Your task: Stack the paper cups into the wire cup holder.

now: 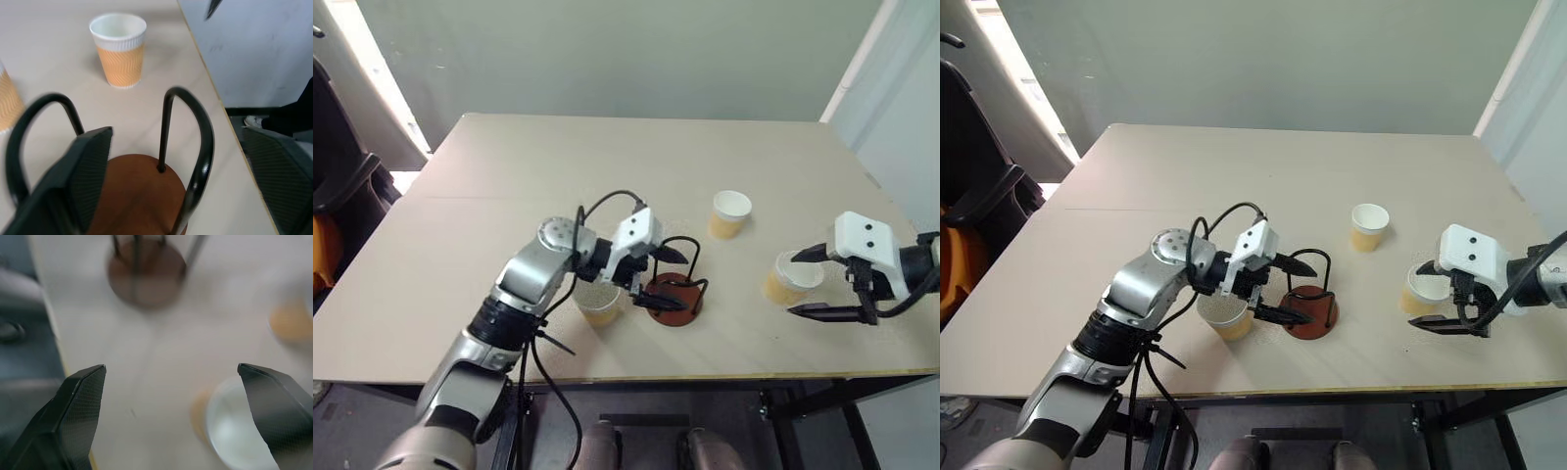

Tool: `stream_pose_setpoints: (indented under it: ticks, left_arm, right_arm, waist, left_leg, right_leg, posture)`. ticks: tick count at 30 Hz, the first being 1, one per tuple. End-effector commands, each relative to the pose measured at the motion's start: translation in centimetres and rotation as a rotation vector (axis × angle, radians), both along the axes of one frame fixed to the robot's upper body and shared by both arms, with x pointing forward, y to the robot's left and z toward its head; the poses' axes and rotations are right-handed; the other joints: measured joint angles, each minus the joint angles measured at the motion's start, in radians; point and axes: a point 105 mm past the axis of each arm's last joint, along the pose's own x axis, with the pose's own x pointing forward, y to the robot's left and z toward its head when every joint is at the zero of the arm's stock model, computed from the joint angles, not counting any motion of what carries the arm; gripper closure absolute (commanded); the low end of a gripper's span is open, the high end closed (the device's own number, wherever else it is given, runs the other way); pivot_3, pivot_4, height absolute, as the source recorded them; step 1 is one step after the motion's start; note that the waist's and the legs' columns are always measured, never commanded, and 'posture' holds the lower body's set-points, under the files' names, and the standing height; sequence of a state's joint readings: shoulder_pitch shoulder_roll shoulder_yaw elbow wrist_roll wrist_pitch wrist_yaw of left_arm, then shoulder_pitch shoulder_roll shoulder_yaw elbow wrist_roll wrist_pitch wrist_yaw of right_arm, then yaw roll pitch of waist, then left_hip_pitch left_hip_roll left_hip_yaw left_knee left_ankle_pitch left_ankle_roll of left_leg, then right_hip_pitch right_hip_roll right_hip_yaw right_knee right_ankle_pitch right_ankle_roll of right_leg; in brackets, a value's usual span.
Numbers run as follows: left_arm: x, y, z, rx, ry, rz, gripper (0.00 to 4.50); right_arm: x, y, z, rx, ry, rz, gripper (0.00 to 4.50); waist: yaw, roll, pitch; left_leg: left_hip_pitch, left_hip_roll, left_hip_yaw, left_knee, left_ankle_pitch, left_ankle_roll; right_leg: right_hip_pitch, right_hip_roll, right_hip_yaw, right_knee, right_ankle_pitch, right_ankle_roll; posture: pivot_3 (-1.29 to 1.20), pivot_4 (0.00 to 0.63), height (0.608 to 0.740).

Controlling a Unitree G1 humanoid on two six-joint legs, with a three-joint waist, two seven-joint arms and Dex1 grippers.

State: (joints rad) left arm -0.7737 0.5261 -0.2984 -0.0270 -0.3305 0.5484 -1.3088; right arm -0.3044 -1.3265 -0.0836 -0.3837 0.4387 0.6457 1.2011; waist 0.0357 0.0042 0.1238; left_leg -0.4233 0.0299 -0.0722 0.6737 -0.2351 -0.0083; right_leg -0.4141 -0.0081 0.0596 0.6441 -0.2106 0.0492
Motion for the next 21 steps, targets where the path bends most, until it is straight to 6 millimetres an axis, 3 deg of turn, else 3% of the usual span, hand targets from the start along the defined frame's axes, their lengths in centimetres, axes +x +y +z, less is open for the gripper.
stream_pose_setpoints:
  ticks: [1,7,12,16,20,21]
  left_arm:
    - [-0.8,1.4,2.1,-0.011,-0.057,-0.02,0.13]
    - [-0.6,5.6,3.3,0.07,-0.133,0.118,0.13]
    - [0.3,10.0,6.5,0.118,-0.283,0.315,0.13]
    - [-1.2,9.1,10.3,0.042,-0.372,0.261,0.13]
    - [-1.8,6.7,11.0,0.032,-0.419,0.172,0.13]
    - [-1.9,6.1,11.0,0.029,-0.426,0.151,0.1]
  right_arm:
    - [0.8,-0.7,0.5,-0.053,-0.042,-0.004,0.0]
    - [2.6,-0.9,-0.7,-0.116,-0.051,-0.015,0.0]
    - [3.3,-1.1,-2.4,-0.147,-0.012,-0.015,0.0]
    - [3.8,-1.3,-3.2,-0.138,0.011,-0.023,0.0]
    - [4.1,-1.0,-3.7,-0.123,0.027,-0.014,0.0]
    - [4.2,-0.9,-3.9,-0.119,0.028,-0.013,0.18]
  waist:
    - [-0.002,0.0,0.0]
    - [-0.011,0.0,0.0]
    - [-0.013,0.0,0.0]
    - [-0.005,0.0,0.0]
    - [-0.005,0.0,0.0]
    - [-0.007,0.0,0.0]
  left_leg:
    - [0.0,0.0,0.0,0.0,0.0,0.0]
    - [0.001,0.0,0.0,-0.001,0.0,0.0]
    - [0.001,0.001,0.0,-0.004,0.0,0.0]
    - [0.0,0.001,0.0,-0.006,0.0,0.0]
    - [0.0,0.0,0.0,-0.006,-0.001,0.001]
    - [0.0,0.0,0.0,-0.006,-0.001,0.001]
  right_leg:
    - [0.0,0.0,0.0,0.0,0.0,0.0]
    - [-0.001,0.0,0.0,0.0,0.0,0.0]
    - [-0.003,0.0,0.0,0.0,-0.001,-0.002]
    - [-0.003,0.0,0.0,0.0,-0.002,-0.004]
    - [-0.003,-0.003,-0.001,0.0,-0.002,-0.005]
    - [-0.003,-0.003,-0.001,0.0,-0.002,-0.005]
  posture:
    - [0.0,0.15,0.74]
    - [0.0,0.15,0.74]
    - [0.0,0.15,0.74]
    - [0.0,0.15,0.74]
    - [0.0,0.15,0.74]
    - [0.0,0.15,0.74]
